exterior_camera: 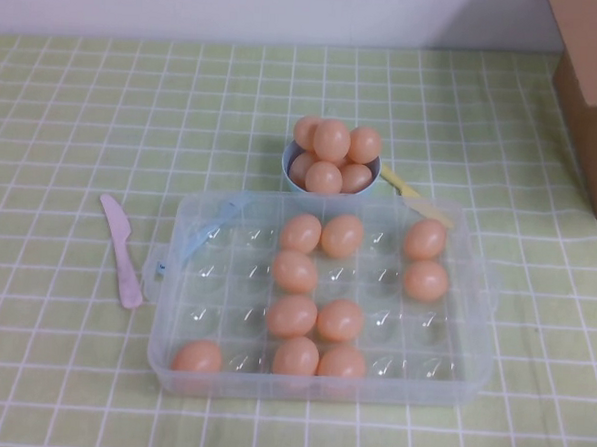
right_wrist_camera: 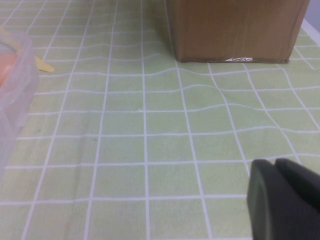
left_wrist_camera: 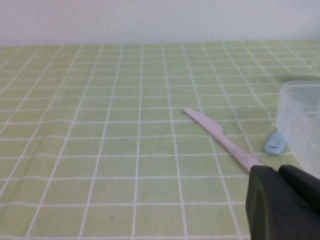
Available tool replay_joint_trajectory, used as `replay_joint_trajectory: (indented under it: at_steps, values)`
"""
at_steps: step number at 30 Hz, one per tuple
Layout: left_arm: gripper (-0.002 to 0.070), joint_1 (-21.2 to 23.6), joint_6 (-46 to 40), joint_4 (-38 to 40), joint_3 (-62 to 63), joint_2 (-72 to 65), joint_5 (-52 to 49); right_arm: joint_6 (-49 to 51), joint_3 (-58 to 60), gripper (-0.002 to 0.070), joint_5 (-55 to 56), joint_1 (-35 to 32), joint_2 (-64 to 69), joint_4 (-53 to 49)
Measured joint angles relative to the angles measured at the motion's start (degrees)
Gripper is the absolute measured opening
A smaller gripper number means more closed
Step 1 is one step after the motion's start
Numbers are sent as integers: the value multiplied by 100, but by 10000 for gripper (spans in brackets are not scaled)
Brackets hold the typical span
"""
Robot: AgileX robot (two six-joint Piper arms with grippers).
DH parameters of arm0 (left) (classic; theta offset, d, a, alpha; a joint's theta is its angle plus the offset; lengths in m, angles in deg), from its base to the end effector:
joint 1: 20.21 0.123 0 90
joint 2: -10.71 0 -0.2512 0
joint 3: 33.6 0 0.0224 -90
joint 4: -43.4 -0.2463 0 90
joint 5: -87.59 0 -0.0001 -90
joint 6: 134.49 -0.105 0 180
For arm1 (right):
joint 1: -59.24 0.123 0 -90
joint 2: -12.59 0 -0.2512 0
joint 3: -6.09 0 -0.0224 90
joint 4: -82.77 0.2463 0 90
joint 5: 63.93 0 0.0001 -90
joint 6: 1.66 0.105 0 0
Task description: Take an egg out of the egg box
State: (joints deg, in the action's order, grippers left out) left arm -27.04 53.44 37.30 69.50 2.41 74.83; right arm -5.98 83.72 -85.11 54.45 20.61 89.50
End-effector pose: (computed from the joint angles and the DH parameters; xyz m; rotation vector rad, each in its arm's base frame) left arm 0.0985 -0.0093 0.1877 0.0549 1.7085 -0.0943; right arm 0.0956 -0.0035 0.1688 0.0803 1.8602 0.0052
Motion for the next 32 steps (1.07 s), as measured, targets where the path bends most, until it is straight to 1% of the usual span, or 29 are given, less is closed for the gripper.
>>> replay_joint_trajectory:
  at_steps: [4, 8, 11, 16, 20, 32]
  values:
    - [-2, 502, -32, 269, -60, 5, 48, 0, 0, -18, 0, 0, 0, 0]
    - [-2, 698, -456, 358, -69, 5, -63, 0, 0, -18, 0, 0, 0, 0]
    - [-3, 696, -713, 468, -69, 5, -319, 0, 0, -18, 0, 0, 0, 0]
    - [-3, 696, -908, 610, -69, 5, -798, 0, 0, -18, 0, 0, 0, 0]
    - [-3, 696, -1031, 610, -69, 5, -839, 0, 0, -18, 0, 0, 0, 0]
    - [-3, 709, -1042, 610, -69, 5, -839, 0, 0, -18, 0, 0, 0, 0]
